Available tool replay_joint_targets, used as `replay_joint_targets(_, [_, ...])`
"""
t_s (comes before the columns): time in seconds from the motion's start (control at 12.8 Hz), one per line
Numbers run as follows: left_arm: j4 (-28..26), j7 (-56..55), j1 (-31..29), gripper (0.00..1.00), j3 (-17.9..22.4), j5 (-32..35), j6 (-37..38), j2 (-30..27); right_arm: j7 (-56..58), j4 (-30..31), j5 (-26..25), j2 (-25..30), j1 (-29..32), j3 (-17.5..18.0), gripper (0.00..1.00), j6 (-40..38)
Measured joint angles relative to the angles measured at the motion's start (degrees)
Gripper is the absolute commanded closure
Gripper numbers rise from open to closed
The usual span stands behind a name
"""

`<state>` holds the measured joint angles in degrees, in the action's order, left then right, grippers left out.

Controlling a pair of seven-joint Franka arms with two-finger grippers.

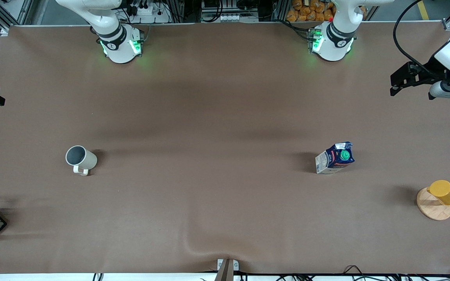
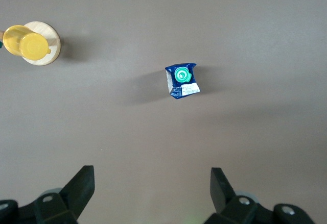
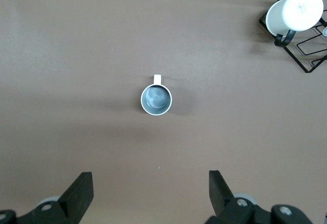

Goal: Place milk next to cup
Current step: 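Reach the right gripper to the mug while the left gripper reaches the milk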

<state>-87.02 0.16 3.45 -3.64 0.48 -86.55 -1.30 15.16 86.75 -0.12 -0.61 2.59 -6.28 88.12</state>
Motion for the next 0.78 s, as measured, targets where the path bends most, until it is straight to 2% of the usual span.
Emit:
replay_joint_targets(0.55, [-0.01,-3.11,1.0,0.0,-0.46,0.0,0.19,2.3,-0.01,0.15,-0.01,-0.27,-0.61,0.27,0.0,-0.19])
replay_joint_targets(0.78, [0.06,-3.8,2.45,0.0,-0.59,0.0,-0.22,5.68,0.0,0.63,-0.02,-3.84,0.89,-0.28,0.0,0.11])
